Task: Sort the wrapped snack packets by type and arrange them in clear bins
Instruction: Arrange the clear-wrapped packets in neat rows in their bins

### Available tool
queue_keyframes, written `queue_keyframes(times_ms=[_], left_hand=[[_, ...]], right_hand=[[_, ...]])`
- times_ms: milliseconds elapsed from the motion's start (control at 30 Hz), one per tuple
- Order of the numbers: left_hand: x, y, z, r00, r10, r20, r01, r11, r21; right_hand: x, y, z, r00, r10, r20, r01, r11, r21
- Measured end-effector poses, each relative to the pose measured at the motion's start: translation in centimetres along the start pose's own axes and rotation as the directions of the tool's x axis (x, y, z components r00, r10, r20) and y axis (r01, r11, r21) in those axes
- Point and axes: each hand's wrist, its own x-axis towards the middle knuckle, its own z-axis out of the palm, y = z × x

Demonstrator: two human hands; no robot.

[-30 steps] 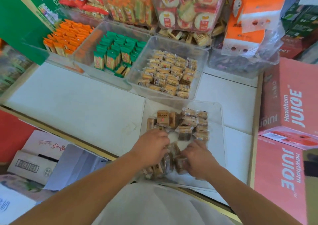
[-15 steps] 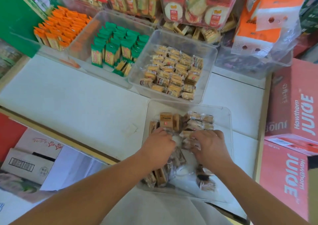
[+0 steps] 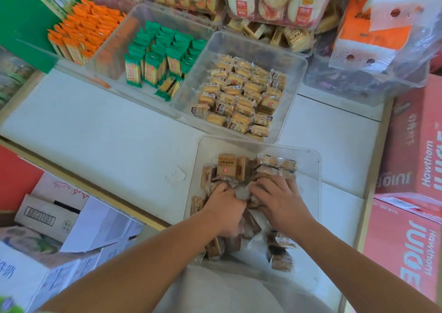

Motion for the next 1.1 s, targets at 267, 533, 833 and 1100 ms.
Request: queue_keyframes(times_ms=[267, 533, 833, 1100], left_hand=[[0.4, 3.0, 1.7, 0.984, -0.177, -0.002, 0.177, 0.984, -0.022], [-0.9, 3.4, 1.5, 0.990, -0.135, -0.048, 0.102, 0.899, -0.426], [-1.4, 2.5, 0.8, 0.977, -0.061, -0.204, -0.029, 0.912, -0.409], [-2.7, 1.5, -1.2, 0.949, -0.105, -0.298, -0.055, 0.874, -0.483]], right_hand=[[-0.6, -0.3, 0.3, 0.999, -0.023, -0.049, 0.024, 1.000, 0.017], [0.1, 0.3, -0.7, 0.999, -0.017, -0.037, 0.018, 0.999, 0.043], [-1.5, 1.5, -2.5, 0.990, 0.102, -0.099, -0.059, 0.930, 0.362], [-1.7, -2.2, -1.3, 0.985, 0.163, 0.064, -0.169, 0.980, 0.101]])
